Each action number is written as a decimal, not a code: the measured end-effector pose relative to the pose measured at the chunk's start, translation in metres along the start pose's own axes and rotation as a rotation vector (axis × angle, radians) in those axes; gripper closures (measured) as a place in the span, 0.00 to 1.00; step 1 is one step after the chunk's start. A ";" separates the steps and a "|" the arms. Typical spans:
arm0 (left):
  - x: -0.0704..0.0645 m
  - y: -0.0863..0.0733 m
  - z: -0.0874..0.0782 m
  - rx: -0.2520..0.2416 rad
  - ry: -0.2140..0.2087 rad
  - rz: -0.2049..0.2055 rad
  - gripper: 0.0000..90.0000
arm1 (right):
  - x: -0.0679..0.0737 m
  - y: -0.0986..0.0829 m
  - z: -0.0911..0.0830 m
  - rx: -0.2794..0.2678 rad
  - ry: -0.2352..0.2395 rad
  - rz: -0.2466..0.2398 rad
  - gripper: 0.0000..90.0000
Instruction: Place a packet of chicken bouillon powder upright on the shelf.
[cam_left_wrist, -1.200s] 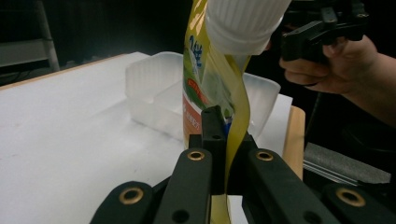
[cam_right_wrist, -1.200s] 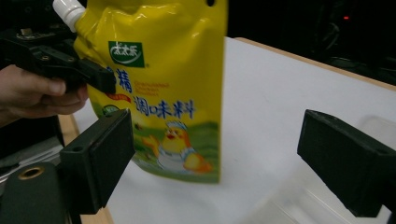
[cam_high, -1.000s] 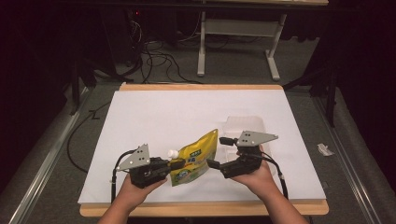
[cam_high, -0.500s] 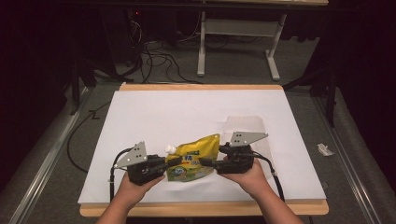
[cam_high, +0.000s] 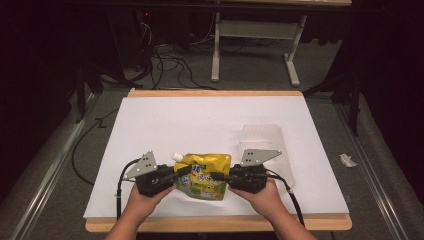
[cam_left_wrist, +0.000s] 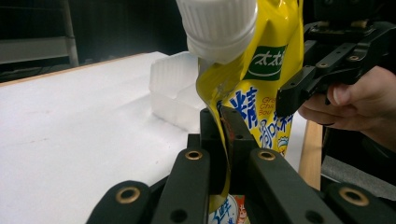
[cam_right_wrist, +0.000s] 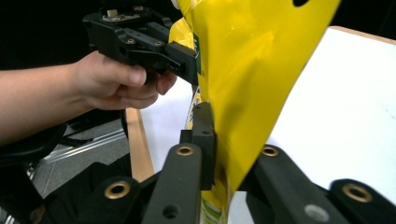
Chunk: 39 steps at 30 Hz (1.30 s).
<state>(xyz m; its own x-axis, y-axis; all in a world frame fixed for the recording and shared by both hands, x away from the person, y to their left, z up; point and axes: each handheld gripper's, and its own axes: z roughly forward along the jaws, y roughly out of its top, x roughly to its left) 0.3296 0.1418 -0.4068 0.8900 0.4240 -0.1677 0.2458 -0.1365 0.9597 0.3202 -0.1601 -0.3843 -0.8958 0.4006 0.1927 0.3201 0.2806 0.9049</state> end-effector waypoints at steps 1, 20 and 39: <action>0.000 0.000 0.000 0.000 0.000 0.000 0.98 | 0.001 0.000 0.000 0.002 -0.004 -0.002 0.99; 0.001 -0.013 -0.020 0.065 0.149 -0.032 0.44 | 0.009 0.003 0.000 -0.022 -0.069 -0.053 1.00; 0.022 -0.041 -0.051 0.042 0.347 -0.099 0.33 | 0.007 0.008 -0.006 -0.053 -0.116 -0.049 1.00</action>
<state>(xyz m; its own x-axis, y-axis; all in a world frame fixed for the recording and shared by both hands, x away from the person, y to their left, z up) 0.3196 0.2028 -0.4387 0.6796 0.7147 -0.1654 0.3462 -0.1137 0.9312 0.3149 -0.1600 -0.3736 -0.8672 0.4867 0.1054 0.2576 0.2573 0.9314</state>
